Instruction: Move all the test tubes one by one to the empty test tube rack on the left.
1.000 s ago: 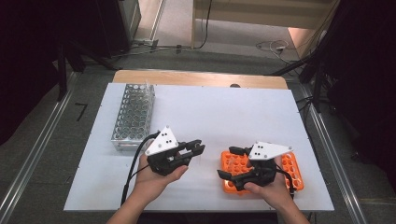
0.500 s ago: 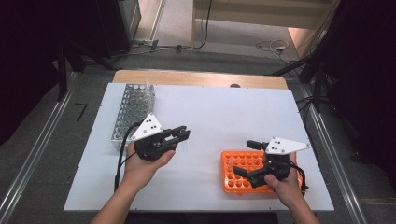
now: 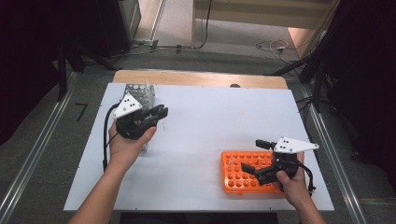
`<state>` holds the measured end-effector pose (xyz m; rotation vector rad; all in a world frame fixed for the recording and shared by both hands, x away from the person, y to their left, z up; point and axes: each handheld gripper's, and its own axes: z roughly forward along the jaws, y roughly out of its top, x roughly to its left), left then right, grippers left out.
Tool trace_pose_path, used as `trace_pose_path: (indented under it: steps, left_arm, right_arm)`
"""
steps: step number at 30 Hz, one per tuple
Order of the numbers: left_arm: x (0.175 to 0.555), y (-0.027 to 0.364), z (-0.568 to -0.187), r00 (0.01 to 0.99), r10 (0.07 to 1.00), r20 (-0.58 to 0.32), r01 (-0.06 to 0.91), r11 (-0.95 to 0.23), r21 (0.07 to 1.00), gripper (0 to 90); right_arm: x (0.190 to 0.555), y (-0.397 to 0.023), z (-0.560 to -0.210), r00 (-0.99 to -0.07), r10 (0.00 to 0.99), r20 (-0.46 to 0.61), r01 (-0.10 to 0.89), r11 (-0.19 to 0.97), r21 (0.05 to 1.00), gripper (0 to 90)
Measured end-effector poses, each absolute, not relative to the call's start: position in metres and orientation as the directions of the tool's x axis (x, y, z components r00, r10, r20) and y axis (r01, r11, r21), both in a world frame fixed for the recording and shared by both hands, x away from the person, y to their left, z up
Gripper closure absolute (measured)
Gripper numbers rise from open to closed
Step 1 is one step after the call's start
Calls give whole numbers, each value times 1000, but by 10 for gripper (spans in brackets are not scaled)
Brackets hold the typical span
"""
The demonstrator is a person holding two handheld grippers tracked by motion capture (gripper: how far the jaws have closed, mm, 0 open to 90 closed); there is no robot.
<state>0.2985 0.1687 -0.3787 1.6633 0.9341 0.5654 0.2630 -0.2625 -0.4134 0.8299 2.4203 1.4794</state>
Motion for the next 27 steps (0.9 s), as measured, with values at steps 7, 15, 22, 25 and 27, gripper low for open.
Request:
trace_pose_path:
  steps: [7,15,22,25,27]
  left_arm:
    - [323,191,-379,506,857,-98,313,-76,947,748]
    - [346,206,-382,454,883,-119,323,-38,946,749]
    - [366,221,-383,398,910,-119,315,-14,949,748]
    - [375,227,-385,361,925,-122,313,3,950,748]
    - [380,229,-388,343,931,-126,311,14,950,748]
  right_arm:
    - [264,-266,-416,-819,558,133,372,340,864,0]
    - [264,-269,-418,-812,570,129,374,337,864,0]
    - [265,-270,-420,-810,571,135,382,337,860,0]
    - [265,-270,-421,-813,568,132,379,343,860,0]
    - [265,-270,-421,-811,570,135,384,343,858,0]
